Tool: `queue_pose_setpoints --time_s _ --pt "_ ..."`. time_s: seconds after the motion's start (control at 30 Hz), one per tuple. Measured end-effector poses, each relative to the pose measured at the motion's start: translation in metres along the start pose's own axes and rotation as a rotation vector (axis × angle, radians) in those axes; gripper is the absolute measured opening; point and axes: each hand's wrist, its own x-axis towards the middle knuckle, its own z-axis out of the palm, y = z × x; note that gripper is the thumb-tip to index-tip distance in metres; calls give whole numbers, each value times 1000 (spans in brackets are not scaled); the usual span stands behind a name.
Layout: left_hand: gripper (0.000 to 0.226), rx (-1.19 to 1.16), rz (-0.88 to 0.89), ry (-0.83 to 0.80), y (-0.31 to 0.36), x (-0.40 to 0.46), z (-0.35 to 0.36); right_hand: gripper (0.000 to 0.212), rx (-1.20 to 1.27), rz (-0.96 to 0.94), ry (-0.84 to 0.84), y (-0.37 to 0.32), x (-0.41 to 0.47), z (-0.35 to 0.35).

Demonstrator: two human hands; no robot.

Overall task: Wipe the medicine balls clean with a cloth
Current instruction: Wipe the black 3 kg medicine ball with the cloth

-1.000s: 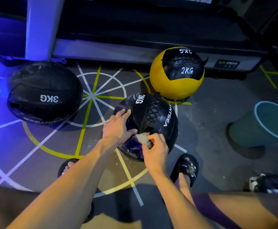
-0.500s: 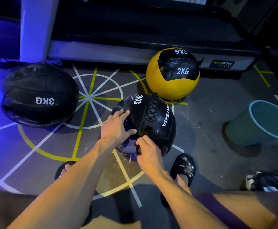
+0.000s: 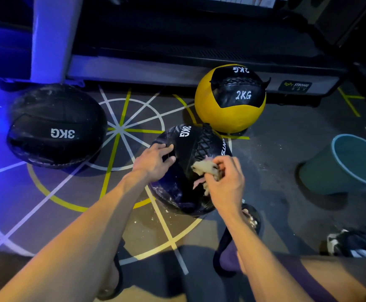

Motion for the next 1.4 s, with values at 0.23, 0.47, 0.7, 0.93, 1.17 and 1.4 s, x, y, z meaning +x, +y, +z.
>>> queue_pose_setpoints --time_s 0.23,0.47,0.7,0.93,1.17,1.4 --pt "54 -20 26 -43 -11 9 -1 41 -362 -386 -291 14 -20 49" --pt "54 -47 23 -52 -19 8 4 40 -616 -815 -595 10 3 27" --pt "107 -232 -70 -37 -6 15 -3 37 -707 -708 -554 -1 2 37" --pt "114 -241 -84 -18 -9 18 0 33 -767 -864 -766 8 20 15" --pt "108 -261 -89 -52 -3 17 -5 41 -726 -825 -553 18 12 24" --pt "88 -337 -71 -83 -6 15 -7 45 -786 -1191 -827 19 39 9"
